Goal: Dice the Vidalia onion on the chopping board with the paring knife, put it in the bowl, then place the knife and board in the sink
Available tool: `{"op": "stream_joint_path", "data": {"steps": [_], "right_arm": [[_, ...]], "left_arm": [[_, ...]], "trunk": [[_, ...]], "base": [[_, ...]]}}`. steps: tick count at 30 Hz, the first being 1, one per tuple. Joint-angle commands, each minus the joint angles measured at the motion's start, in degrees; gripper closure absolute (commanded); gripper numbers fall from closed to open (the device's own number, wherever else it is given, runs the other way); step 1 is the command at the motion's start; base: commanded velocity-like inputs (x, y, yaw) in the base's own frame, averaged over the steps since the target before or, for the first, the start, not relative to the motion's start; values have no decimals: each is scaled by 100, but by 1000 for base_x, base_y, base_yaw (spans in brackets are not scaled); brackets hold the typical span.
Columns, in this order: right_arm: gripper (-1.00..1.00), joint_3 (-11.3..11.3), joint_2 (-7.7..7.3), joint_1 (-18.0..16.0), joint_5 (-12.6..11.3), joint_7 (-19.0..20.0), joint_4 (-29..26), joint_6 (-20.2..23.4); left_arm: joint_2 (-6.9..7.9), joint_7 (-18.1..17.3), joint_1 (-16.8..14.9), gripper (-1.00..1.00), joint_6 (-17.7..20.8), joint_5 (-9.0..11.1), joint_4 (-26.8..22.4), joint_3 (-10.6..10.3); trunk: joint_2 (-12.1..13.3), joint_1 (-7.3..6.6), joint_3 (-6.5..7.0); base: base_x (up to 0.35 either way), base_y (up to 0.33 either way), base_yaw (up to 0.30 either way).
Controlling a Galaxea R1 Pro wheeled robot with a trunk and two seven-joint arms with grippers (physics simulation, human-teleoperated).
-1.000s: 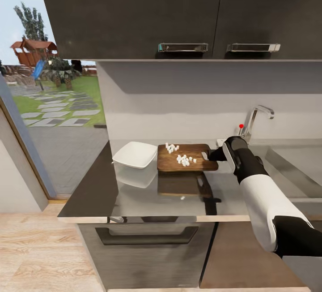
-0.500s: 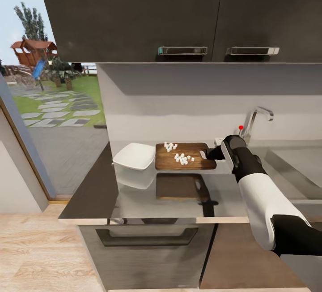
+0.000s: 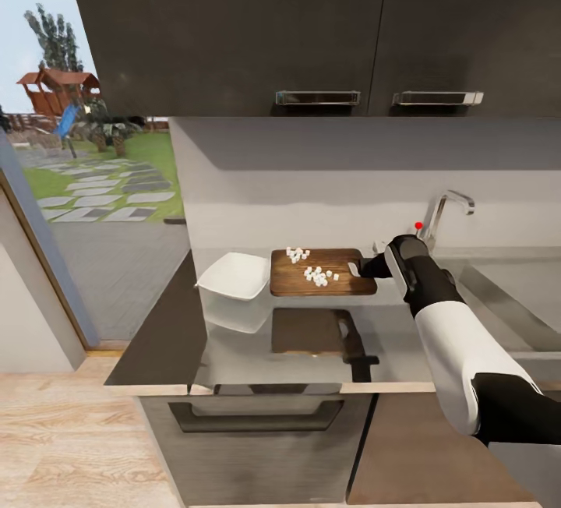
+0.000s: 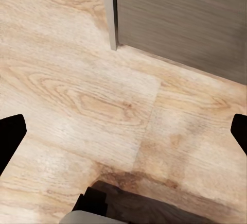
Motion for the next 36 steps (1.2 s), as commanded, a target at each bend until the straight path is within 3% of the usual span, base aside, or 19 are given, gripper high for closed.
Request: {"op": "stream_joint_path", "data": {"steps": [1,8,19,36], "right_arm": [[100,-13,1,-4,49,47,-3,23],[100,-13,5,-4,49,47,6,23],[100,-13,1,-4,51,47,21,23],[100,-13,1,-4,58,47,38,23]], "left_arm": [[-2,8,-11,-100,-41,8,23,3],[-5,12,-11,-100,-44,8,23,3],[-4,12,-11,-100,-38,8,23,3],[-2,12,-11,-100,-36,8,23,3]], "trunk": [[-4,0,-7],[-4,0,-7],[-4,0,-7],[-4,0,-7]], "base": [[0,0,0],[0,21,0],[6,211,0],[182,148,0]]}}
